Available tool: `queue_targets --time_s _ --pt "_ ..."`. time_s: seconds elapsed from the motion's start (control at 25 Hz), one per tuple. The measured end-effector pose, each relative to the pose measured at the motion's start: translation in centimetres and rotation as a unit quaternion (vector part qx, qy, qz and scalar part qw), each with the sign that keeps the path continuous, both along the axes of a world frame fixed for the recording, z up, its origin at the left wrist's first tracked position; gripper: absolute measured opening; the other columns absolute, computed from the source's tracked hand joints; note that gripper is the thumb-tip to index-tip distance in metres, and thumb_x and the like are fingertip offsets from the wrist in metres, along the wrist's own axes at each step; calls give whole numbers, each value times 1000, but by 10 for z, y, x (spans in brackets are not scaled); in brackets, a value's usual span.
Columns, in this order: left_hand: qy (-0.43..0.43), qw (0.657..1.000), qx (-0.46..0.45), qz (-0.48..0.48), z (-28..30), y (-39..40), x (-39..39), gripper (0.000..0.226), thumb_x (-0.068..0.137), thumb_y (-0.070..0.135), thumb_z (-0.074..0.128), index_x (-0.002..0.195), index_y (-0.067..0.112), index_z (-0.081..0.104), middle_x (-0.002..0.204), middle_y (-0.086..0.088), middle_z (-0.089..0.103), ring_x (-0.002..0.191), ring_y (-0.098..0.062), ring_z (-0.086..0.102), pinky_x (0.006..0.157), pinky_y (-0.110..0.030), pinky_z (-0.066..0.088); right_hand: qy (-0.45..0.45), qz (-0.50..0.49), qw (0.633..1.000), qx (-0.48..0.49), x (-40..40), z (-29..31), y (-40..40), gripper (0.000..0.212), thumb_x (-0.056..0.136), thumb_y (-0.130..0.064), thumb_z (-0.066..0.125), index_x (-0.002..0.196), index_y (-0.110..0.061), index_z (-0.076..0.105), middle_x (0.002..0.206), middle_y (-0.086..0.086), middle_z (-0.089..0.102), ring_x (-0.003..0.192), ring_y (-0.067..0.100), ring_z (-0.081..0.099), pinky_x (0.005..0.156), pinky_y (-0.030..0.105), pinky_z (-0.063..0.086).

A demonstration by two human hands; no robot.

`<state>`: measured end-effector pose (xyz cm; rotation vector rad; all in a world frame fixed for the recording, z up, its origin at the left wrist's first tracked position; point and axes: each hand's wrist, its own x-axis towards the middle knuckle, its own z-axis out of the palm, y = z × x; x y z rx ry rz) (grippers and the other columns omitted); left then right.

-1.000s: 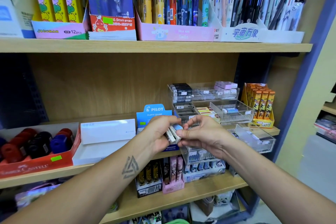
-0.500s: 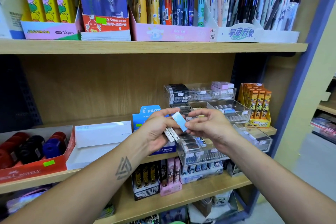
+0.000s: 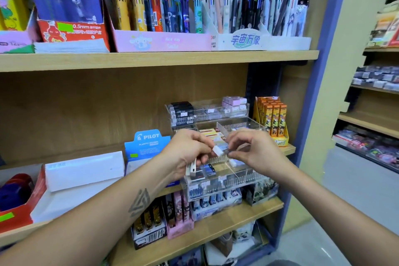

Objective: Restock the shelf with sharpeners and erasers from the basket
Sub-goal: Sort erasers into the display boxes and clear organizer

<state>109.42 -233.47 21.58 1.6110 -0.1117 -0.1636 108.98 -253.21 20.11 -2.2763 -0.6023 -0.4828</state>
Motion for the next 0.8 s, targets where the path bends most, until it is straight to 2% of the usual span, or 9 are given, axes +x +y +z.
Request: queue_targets --time_s 0.04,0.12,0.2,0.32,0.4,0.48,0.6,0.68,0.8 --pt "-1 1000 4 -2 0 -9 1 11 87 -13 55 91 -9 65 58 -16 64 37 -13 46 33 -18 31 14 -2 1000 -2 -1 -1 -7 22 73 -10 85 72 -24 69 89 -8 70 78 7 68 73 26 59" --pt "6 1000 -2 -15 1 -26 2 12 89 1 59 93 -8 67 69 -19 67 40 -15 46 34 -18 29 21 -10 1000 -11 -4 -3 -17 22 73 -17 86 72 -27 67 83 -8 69 75 7 66 68 22 55" --pt "10 1000 3 -20 2 -42 5 20 89 9 62 99 -8 66 79 -21 66 40 -15 46 35 -19 28 9 -17 999 -25 -4 -1 -28 23 73 -16 87 85 -25 70 84 -8 66 74 8 64 66 23 54" --pt "37 999 -7 -15 5 -64 12 18 90 1 62 104 -11 61 77 -20 64 42 -14 46 35 -21 30 -18 -76 992 -97 11 9 -59 34 75 -17 85 107 -20 74 90 -8 60 78 13 64 72 25 50" --pt "82 996 -37 -15 7 -76 19 19 92 -1 58 108 -11 58 73 -19 65 42 -14 46 34 -20 31 -14 -152 973 -171 27 14 -85 31 77 -19 83 107 -14 75 92 -4 62 97 20 65 84 29 49" --pt "100 994 -40 -18 6 -85 24 17 93 -2 55 108 -10 56 71 -18 64 42 -14 47 35 -20 32 18 -215 943 -251 40 13 -104 29 79 -20 80 107 -15 75 102 2 66 108 25 62 86 30 47" --pt "107 993 -33 -31 3 -96 24 7 93 -4 52 99 -7 55 71 -18 62 44 -15 46 36 -19 31 65 -218 917 -328 49 8 -111 31 80 -18 77 111 -20 73 110 2 68 103 21 62 74 25 43" --pt "115 992 -36 -36 -2 -100 24 12 93 -5 52 105 -7 54 71 -19 61 44 -15 45 36 -18 30 70 -190 912 -357 54 5 -107 31 78 -13 77 108 -20 72 106 0 67 94 18 60 70 23 39" --pt "120 991 -40 -33 -6 -99 27 22 92 -5 54 113 -11 54 73 -20 61 44 -15 45 35 -18 30 61 -179 909 -372 66 -1 -99 23 75 -5 75 91 -21 68 98 2 66 92 22 63 69 28 47"
